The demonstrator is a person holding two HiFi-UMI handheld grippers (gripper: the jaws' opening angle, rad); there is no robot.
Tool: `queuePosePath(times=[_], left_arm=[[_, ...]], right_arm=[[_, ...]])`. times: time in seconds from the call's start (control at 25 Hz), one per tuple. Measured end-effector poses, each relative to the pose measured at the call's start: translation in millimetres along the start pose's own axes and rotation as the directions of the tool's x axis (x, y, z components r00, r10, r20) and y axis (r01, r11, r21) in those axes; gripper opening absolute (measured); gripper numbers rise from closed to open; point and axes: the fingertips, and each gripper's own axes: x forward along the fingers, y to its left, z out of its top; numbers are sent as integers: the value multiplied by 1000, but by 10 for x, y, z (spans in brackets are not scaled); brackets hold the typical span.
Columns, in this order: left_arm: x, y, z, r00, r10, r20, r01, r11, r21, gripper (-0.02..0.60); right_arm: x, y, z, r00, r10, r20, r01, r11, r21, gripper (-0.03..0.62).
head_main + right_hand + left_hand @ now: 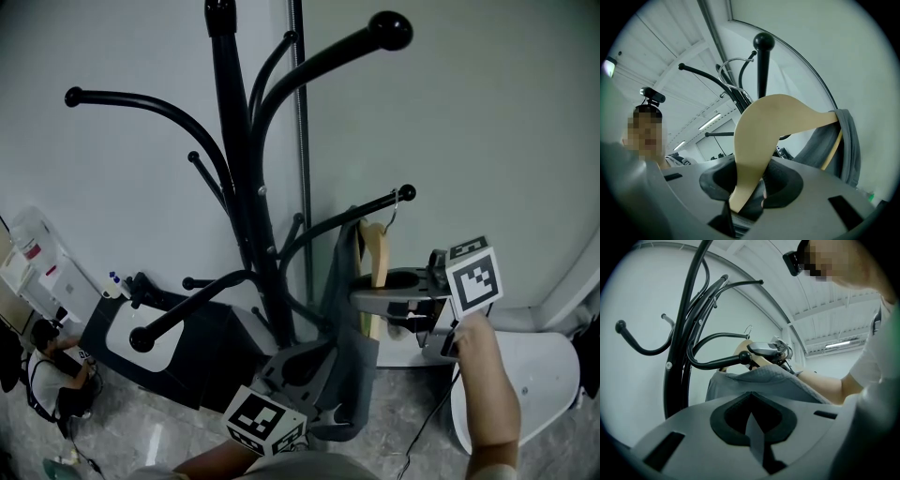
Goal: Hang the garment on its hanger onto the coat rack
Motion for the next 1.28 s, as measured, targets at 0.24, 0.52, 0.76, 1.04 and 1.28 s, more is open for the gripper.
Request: queuePosePath(times=[0.24,0.52,0.76,1.04,1.28], left_arm=[[-36,56,6,1000,11,-1,-11,1000,-11,5],[-196,154,-83,999,36,-10,-36,999,-18,5],[-353,236,-108,996,83,-19,-83,996,-21,5],[-456,283,-134,994,110,-18,-110,993,-28,5],[-438,193,-166,995,97,-28,-98,995,-34,5]], right_arm=[[104,-165,-99,1000,8,-4,-8,999,51,137],[427,-328,-283,999,45,12,-46,996,83,137],[742,-396,-442,997,74,-13,-73,994,80,137],[1072,-653,-897,993,-4,-117,14,996,85,137],[1115,-807,-1147,991,-91,-97,95,995,39,137]])
